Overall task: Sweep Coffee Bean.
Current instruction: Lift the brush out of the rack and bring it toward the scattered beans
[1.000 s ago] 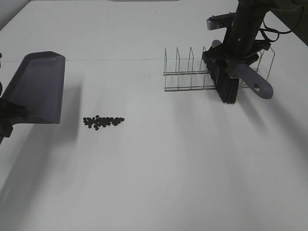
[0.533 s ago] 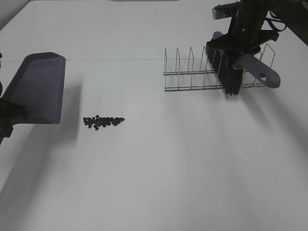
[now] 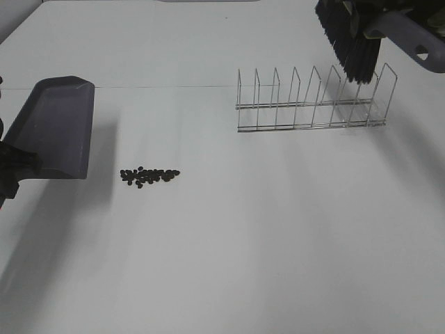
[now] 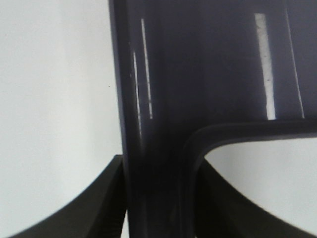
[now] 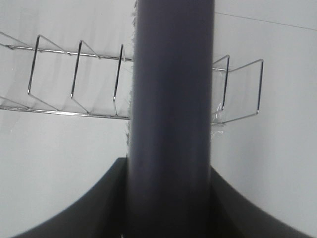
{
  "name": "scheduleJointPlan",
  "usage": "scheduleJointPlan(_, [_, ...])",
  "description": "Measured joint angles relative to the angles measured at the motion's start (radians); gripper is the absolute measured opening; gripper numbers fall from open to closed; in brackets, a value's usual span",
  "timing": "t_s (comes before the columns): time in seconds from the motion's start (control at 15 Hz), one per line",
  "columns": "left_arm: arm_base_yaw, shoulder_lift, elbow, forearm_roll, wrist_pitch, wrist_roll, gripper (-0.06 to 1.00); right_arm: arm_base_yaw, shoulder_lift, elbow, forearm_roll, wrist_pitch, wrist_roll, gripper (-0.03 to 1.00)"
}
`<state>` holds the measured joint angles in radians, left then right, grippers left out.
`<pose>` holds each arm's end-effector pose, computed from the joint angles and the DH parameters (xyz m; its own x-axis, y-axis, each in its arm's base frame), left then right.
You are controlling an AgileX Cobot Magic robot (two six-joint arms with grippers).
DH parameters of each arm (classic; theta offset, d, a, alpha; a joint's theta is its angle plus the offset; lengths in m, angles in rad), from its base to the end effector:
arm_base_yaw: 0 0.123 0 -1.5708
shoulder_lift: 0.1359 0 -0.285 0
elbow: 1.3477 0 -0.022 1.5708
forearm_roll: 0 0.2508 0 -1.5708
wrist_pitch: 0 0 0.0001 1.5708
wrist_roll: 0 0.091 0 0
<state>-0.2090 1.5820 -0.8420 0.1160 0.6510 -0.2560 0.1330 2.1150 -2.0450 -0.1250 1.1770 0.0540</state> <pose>0.2738 -0.0515 0.1826 -0.9609 0.0377 -0.2744 0.0326 0.9992 0.0232 0.4631 0.0514 0.2881 -0.9080 -0.1156 -0.4027 -0.0806 0.9914 -0.1031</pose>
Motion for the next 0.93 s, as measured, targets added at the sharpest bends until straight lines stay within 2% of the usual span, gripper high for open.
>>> scheduleJointPlan(0.13, [0.0,0.0,0.0,0.0,0.0,0.0,0.35,0.0,-0.082,0.055,0.001,0.044,-0.002,0.28])
scheduleJointPlan(0.4, [0.0,0.0,0.0,0.0,0.0,0.0,0.35,0.0,-0.243,0.246,0.002,0.021,-0.002,0.28])
scheduleJointPlan(0.73, [0.0,0.0,0.0,0.0,0.0,0.0,0.35,0.0,-0.448,0.551,0.045,-0.075,0.005,0.28])
scheduleJointPlan(0.8, [0.0,0.0,0.0,0.0,0.0,0.0,0.35,0.0,-0.516,0.696,0.078,-0.133,0.005,0.28])
scheduleJointPlan(0.93, [0.0,0.0,0.0,0.0,0.0,0.0,0.35,0.0,-0.568,0.851,0.125,-0.221,0.005,0.28])
